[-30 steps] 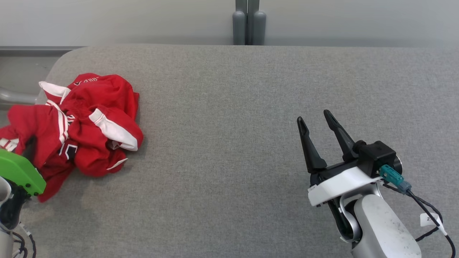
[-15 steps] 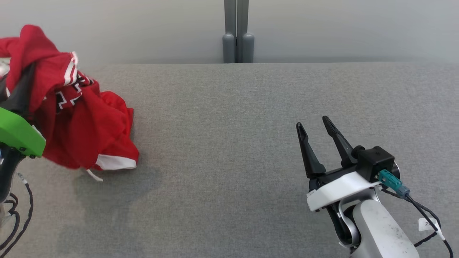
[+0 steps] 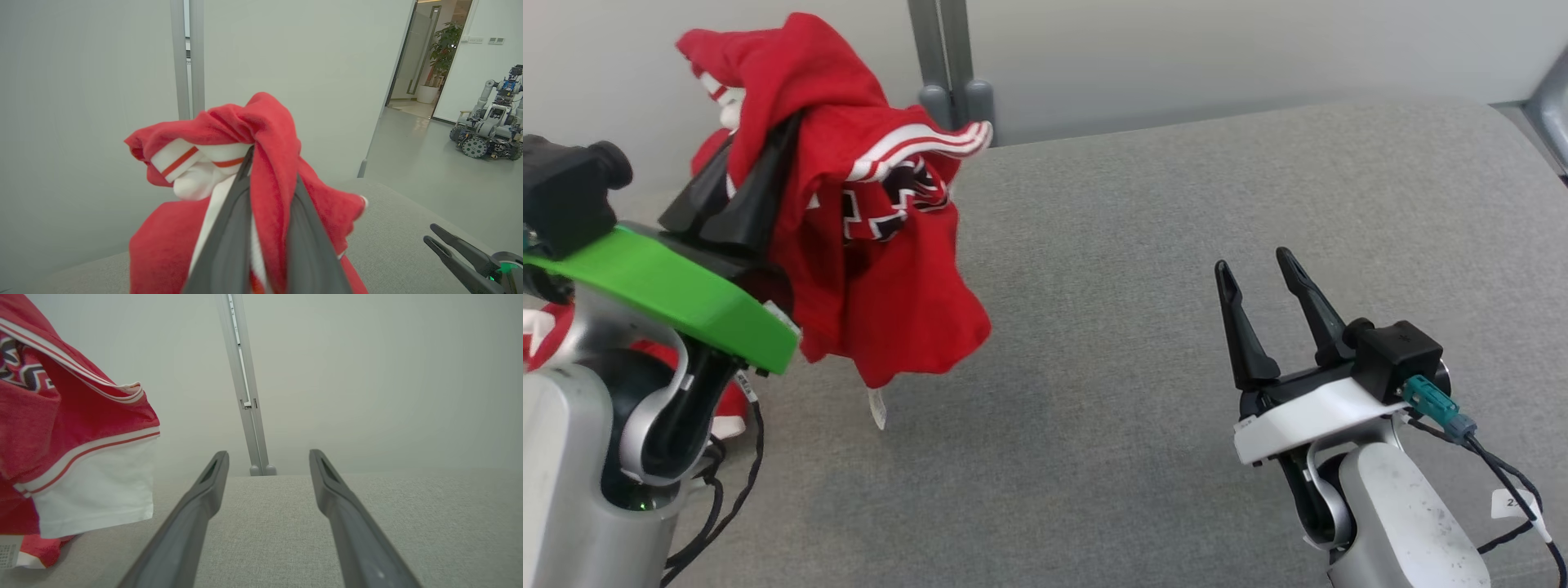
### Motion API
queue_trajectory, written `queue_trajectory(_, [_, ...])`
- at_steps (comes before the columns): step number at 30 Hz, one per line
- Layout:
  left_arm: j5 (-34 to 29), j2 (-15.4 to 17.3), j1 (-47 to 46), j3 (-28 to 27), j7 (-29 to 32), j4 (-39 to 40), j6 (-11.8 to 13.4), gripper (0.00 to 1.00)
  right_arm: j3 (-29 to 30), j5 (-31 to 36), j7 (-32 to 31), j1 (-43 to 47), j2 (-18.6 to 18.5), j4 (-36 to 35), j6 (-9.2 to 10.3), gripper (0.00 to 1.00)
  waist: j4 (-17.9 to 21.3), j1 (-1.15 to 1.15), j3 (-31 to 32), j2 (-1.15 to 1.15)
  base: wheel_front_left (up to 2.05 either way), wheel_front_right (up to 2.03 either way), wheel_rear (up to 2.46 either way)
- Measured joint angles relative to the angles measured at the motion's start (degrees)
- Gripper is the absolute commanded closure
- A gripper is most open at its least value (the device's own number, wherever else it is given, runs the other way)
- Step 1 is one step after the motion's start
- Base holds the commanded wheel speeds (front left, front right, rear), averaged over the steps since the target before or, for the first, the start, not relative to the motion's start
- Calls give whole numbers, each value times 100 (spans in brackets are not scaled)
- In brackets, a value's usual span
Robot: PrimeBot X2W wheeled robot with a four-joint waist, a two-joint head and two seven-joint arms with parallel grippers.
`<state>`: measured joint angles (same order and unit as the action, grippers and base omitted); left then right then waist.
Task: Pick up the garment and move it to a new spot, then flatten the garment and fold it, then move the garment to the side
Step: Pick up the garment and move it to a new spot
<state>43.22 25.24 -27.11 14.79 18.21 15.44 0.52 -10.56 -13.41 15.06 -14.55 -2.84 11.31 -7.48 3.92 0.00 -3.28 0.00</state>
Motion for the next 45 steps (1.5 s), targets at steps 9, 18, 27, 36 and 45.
queue_trajectory(9, [-126, -538, -8, 383, -546, -655, -99, 100, 51, -11, 1, -111, -2, -64, 0, 0, 685, 0, -190, 0, 0, 0, 0])
queue_trajectory(18, [-635, -995, 37, 971, -1466, -2246, -374, 100, 80, -54, 0, -222, -4, -129, 0, 0, 1233, 0, -476, 0, 0, 0, 0])
queue_trajectory(27, [-959, -1533, -163, 1663, -2533, -4387, -717, 0, 98, -62, 0, -236, -2, -93, 0, 0, 1277, 0, -644, 0, 0, 0, 0])
queue_trajectory(36, [-805, -1427, -382, 1900, -2992, -4710, -780, 0, 155, -27, 0, -207, 1, -41, 0, 0, 921, 0, -488, 0, 0, 0, 0])
queue_trajectory(45, [-535, -851, 100, 1285, -3197, -3889, -517, 0, 268, -65, 0, -88, -29, -65, 0, 0, 558, 0, -243, 0, 0, 0, 0])
